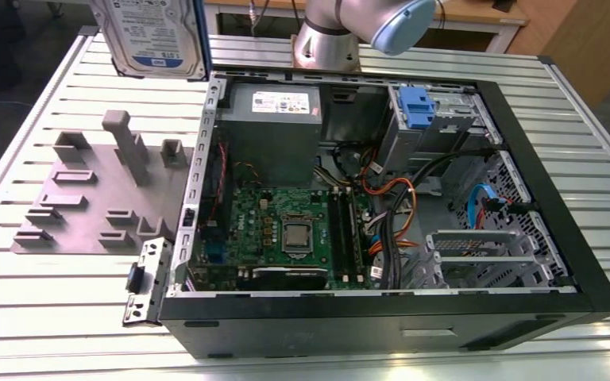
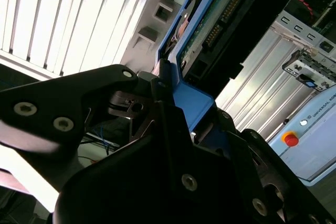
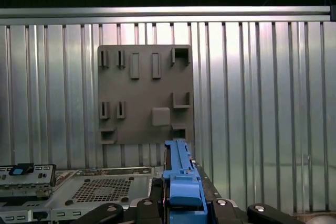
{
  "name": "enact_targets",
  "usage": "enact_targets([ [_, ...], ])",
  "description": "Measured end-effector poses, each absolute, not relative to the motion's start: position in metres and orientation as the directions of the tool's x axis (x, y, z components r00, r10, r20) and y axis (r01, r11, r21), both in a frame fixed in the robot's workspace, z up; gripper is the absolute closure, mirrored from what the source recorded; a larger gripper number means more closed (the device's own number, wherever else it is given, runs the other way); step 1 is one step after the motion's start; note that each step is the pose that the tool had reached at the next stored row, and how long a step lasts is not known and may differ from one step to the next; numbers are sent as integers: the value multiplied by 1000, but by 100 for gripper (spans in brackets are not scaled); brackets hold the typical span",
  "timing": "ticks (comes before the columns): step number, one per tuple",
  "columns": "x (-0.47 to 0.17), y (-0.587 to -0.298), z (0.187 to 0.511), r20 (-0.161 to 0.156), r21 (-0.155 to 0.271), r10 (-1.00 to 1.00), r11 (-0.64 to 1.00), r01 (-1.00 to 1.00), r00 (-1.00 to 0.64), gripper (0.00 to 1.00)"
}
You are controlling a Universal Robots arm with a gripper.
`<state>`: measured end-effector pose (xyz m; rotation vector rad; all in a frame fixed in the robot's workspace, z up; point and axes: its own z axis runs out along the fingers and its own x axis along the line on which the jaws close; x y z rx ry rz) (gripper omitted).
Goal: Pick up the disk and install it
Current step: 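Pick up the disk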
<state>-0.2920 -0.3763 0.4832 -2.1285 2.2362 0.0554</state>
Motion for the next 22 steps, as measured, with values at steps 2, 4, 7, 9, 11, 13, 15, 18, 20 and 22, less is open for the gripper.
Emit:
enact_targets([
  [2, -290, -376, 483, -64, -11, -997, 50, -999, -49, 63],
  [4, -288, -376, 483, -64, -11, -997, 50, -999, -49, 63],
  [7, -285, -376, 483, -64, -11, -997, 50, -999, -49, 63],
  [9, -282, -376, 483, -64, -11, -997, 50, -999, -49, 63],
  [11, -280, -376, 483, -64, -11, -997, 50, -999, -49, 63],
  [13, -278, -376, 483, -64, -11, -997, 50, -999, -49, 63],
  [15, -275, -376, 483, -64, -11, -997, 50, -999, -49, 63],
  [18, -272, -376, 483, -64, -11, -997, 50, -999, -49, 63],
  [20, -271, -376, 483, -64, -11, -997, 50, -999, -49, 63],
  [22, -269, -376, 483, -64, -11, -997, 50, -999, -49, 63],
])
